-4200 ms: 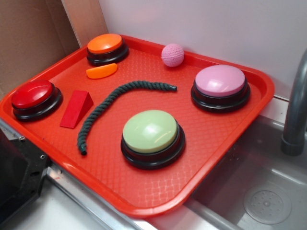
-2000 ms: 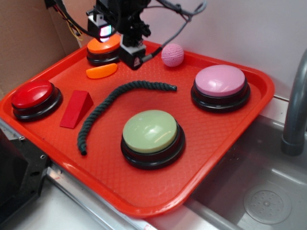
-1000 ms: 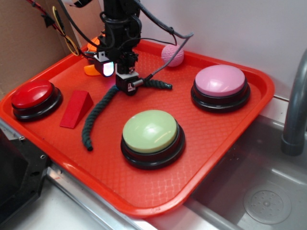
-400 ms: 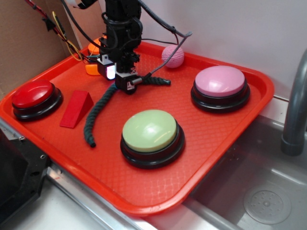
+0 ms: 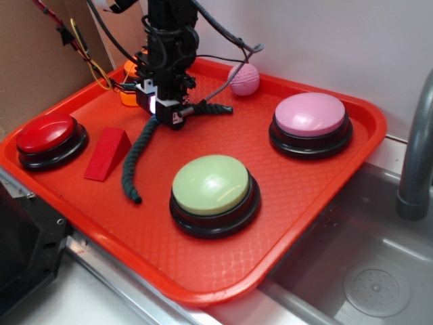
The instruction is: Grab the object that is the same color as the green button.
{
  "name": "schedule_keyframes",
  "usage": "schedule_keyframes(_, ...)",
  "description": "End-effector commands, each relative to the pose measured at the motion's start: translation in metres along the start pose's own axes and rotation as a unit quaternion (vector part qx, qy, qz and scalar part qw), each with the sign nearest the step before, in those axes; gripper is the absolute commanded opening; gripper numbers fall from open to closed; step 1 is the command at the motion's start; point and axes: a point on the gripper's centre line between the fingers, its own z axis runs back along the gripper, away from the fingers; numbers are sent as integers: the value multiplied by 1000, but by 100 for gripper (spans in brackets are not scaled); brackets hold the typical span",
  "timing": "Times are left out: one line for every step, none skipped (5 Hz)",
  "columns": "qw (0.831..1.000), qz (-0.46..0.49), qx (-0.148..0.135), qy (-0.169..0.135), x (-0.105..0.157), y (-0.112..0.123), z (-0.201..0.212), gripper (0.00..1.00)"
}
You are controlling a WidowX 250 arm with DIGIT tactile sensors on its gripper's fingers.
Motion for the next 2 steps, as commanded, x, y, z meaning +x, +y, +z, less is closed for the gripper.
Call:
schedule_keyframes(999,33,-24,-12,-27,-12,72,0)
schedule_keyframes(996,29,-62,-52,-55,-21,119,0)
